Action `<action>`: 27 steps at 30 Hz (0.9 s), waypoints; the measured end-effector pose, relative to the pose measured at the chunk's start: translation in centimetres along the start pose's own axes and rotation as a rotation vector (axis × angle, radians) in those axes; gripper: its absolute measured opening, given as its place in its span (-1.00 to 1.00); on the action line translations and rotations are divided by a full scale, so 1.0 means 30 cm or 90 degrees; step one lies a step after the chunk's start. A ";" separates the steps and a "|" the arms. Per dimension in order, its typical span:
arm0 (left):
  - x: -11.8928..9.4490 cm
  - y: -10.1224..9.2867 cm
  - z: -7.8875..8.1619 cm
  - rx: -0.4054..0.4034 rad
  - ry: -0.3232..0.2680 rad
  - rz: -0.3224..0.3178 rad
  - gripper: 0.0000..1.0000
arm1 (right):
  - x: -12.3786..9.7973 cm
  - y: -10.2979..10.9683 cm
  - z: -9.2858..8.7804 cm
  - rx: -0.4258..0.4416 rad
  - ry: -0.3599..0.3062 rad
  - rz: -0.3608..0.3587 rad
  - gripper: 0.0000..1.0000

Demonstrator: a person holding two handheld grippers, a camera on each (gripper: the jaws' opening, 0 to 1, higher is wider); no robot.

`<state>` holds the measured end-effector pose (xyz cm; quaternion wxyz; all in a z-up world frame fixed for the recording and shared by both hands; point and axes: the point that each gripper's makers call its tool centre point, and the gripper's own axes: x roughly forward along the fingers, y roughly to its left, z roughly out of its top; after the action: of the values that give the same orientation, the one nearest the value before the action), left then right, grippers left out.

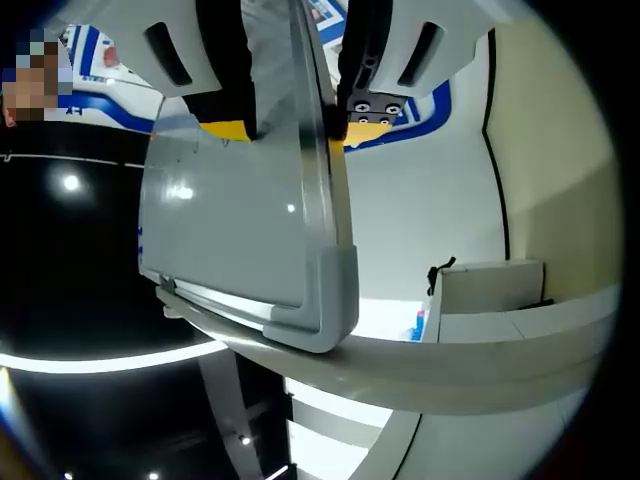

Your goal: Wipe the writing off the whiteboard with the eraser

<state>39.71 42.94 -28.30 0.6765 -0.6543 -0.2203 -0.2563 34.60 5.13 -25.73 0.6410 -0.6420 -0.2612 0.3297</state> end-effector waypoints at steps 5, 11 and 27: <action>0.000 -0.003 -0.006 -0.002 -0.004 -0.001 -0.31 | 0.051 -0.007 0.036 0.000 -0.015 0.006 -0.47; -0.002 -0.001 -0.007 -0.003 0.000 0.000 -0.31 | 0.167 -0.029 0.127 0.014 -0.050 -0.003 -0.47; -0.006 -0.016 -0.027 -0.006 -0.013 -0.006 -0.35 | 0.589 -0.059 0.449 -0.006 -0.133 0.007 -0.47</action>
<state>39.23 42.14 -28.09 0.6697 -0.6594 -0.2289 -0.2536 35.96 27.36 -25.00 0.6052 -0.6086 -0.3249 0.3971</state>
